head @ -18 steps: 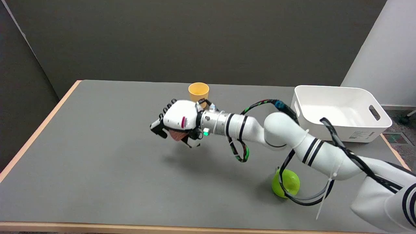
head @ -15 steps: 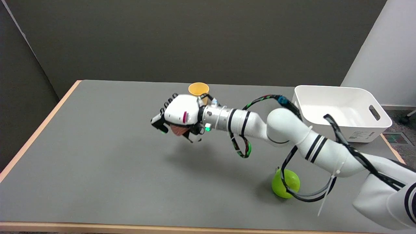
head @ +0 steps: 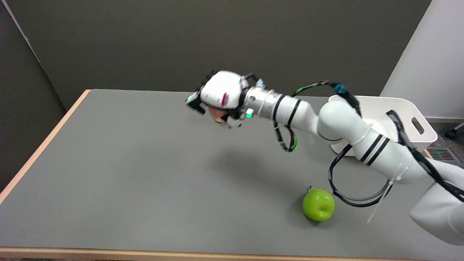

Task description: Place the wooden cylinder in the box.

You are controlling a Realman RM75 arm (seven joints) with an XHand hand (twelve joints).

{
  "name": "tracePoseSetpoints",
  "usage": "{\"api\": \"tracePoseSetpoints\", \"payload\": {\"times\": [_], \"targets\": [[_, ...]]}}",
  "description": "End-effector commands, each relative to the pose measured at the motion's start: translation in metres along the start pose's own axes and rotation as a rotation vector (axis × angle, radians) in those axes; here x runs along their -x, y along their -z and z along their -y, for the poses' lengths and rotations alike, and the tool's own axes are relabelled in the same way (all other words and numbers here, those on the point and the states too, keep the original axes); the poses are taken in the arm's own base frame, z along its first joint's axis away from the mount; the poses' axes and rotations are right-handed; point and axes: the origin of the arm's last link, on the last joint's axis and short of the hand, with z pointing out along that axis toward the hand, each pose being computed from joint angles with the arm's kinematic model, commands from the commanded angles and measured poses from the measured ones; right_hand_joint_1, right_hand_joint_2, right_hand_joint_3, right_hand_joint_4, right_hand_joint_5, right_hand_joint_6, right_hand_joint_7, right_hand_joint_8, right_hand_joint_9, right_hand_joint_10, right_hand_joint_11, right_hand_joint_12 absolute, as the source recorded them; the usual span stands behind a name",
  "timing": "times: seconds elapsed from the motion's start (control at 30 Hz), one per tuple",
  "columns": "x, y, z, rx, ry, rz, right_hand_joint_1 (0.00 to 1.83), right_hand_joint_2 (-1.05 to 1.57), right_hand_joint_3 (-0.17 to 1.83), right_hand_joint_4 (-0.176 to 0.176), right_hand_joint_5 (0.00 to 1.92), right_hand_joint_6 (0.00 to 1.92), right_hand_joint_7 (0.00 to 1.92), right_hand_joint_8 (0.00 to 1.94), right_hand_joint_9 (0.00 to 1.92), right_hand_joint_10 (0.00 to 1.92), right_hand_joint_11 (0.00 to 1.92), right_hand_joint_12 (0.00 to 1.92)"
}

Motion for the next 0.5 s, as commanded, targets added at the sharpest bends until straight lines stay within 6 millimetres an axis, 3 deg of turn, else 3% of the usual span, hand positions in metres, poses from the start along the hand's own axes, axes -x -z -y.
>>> {"api": "tracePoseSetpoints", "payload": {"times": [0.03, 0.3, 0.5], "targets": [[-0.032, 0.094, -0.159, 0.583, 0.084, -0.057, 1.59, 0.41, 1.52, 0.130, 0.67, 1.74, 1.07, 1.57, 1.02, 1.92, 0.87, 1.92], [-0.020, 0.153, -0.221, 0.834, 0.030, -0.022, 1.59, 0.43, 1.51, 0.128, 0.66, 1.74, 1.06, 1.57, 1.00, 1.92, 0.82, 1.92], [0.004, 0.190, -0.241, 0.940, -0.001, 0.052, 1.58, 0.44, 1.49, 0.120, 0.66, 1.74, 1.06, 1.56, 0.99, 1.92, 0.80, 1.92]]}}
